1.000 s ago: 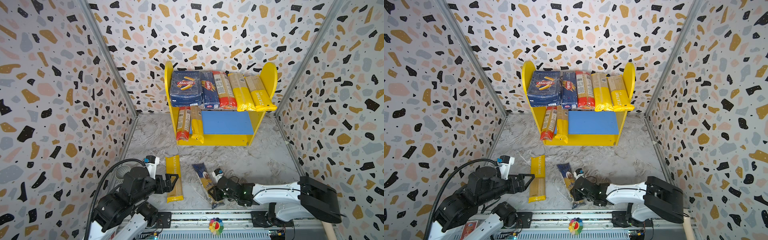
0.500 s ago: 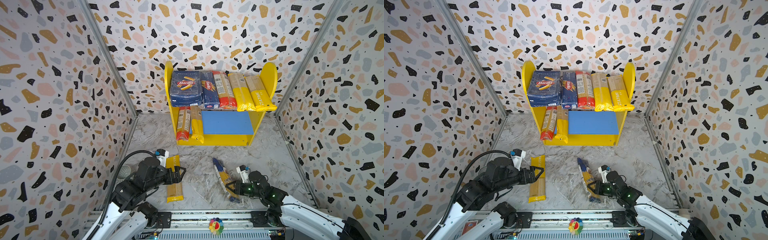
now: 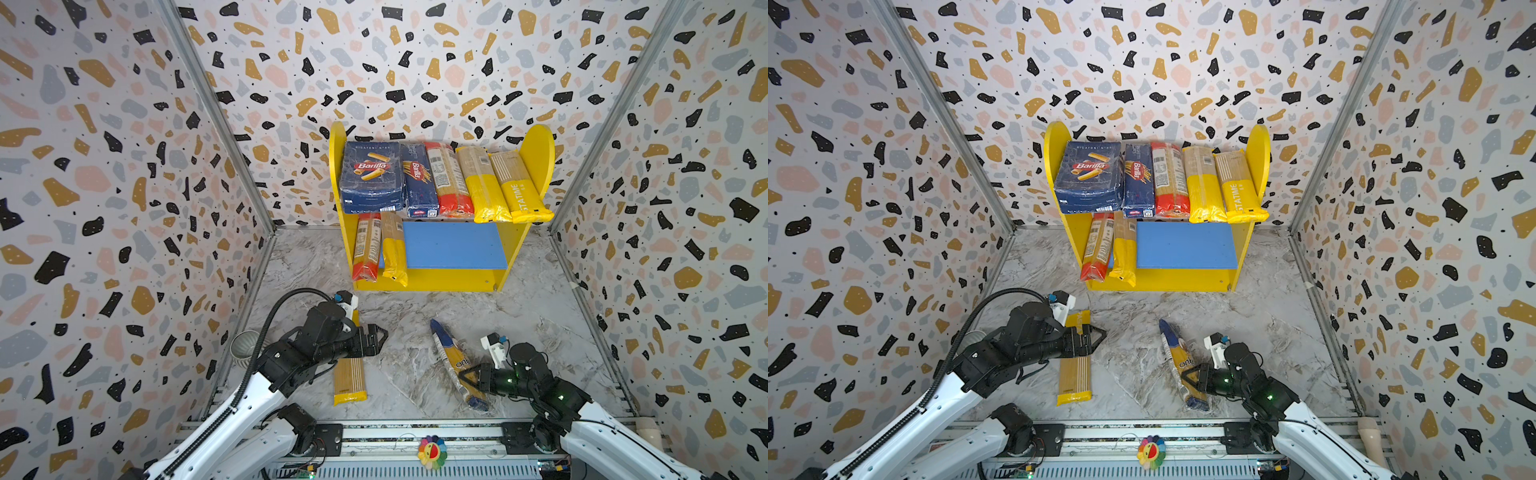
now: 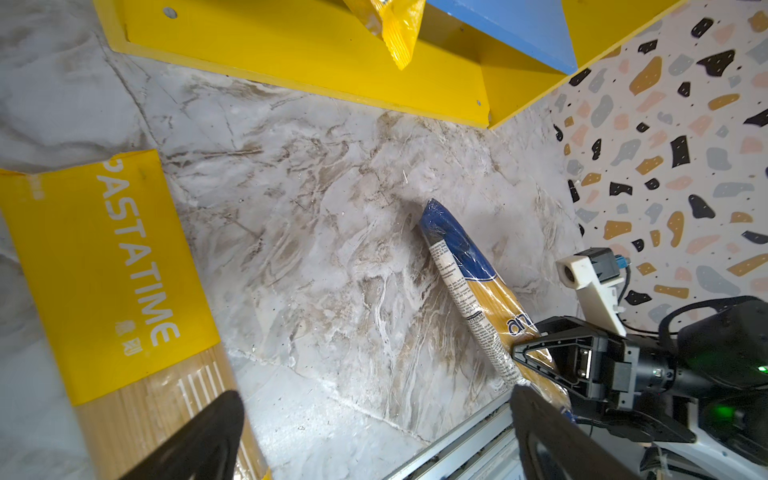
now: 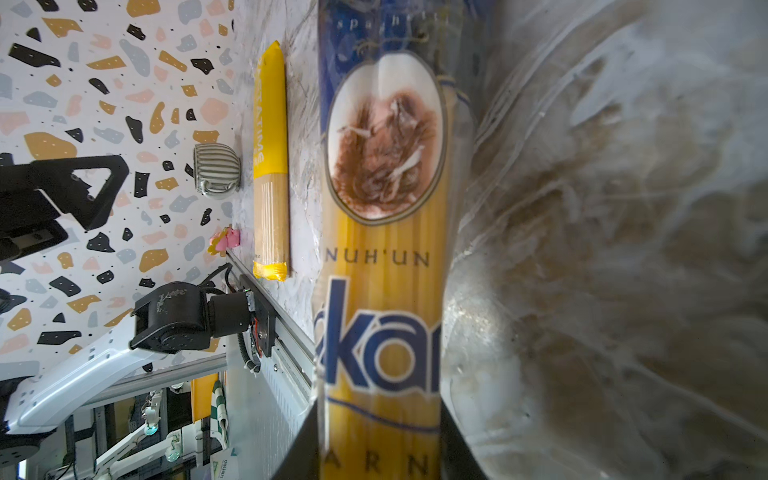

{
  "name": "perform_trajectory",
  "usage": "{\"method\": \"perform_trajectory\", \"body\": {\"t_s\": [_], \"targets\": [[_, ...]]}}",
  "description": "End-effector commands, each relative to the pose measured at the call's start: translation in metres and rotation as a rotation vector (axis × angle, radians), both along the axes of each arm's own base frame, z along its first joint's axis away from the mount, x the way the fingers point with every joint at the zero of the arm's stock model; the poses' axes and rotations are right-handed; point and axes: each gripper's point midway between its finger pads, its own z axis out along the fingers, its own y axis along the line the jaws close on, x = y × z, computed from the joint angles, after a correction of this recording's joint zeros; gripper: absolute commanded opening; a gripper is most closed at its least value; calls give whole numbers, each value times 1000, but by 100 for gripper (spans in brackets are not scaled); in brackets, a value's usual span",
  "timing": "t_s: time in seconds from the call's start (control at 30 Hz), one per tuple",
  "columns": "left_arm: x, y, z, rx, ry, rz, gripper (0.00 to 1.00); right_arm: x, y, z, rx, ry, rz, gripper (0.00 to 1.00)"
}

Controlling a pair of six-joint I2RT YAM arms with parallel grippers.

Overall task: Place and organize the pasta boxes and bags onto the shelf
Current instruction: 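Lift the Ankara bag upright with the right gripper toward the shelf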

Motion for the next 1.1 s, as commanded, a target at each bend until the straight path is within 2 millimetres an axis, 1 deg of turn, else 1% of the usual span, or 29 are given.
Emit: {"method": "perform_trajectory", "body": {"t_s": [0.0,0.13,0.23,0.37,0.47,0.7,0.9,1.07], "targets": [[8,-15,7,-4,-63,-17,99,13,13,76,130,-204,34,6],[5,-31,5,18,-69,-60,99,13,10,90,130,-230,28,6],[2,-37,5,31,-80,-75,99,14,10,101,135,-245,26,6],[0,-35,-2,51,-81,-70,100,20,12,117,141,-273,25,5],[-3,-32,-3,50,-81,-65,100,27,13,134,145,-311,14,5],[-7,-15,10,69,-118,-33,100,52,14,173,207,-376,-5,5],[-12,-1,16,83,-133,-12,99,84,13,206,255,-432,-21,4],[-17,5,20,70,-147,-4,100,113,14,233,252,-496,-41,4]]}}
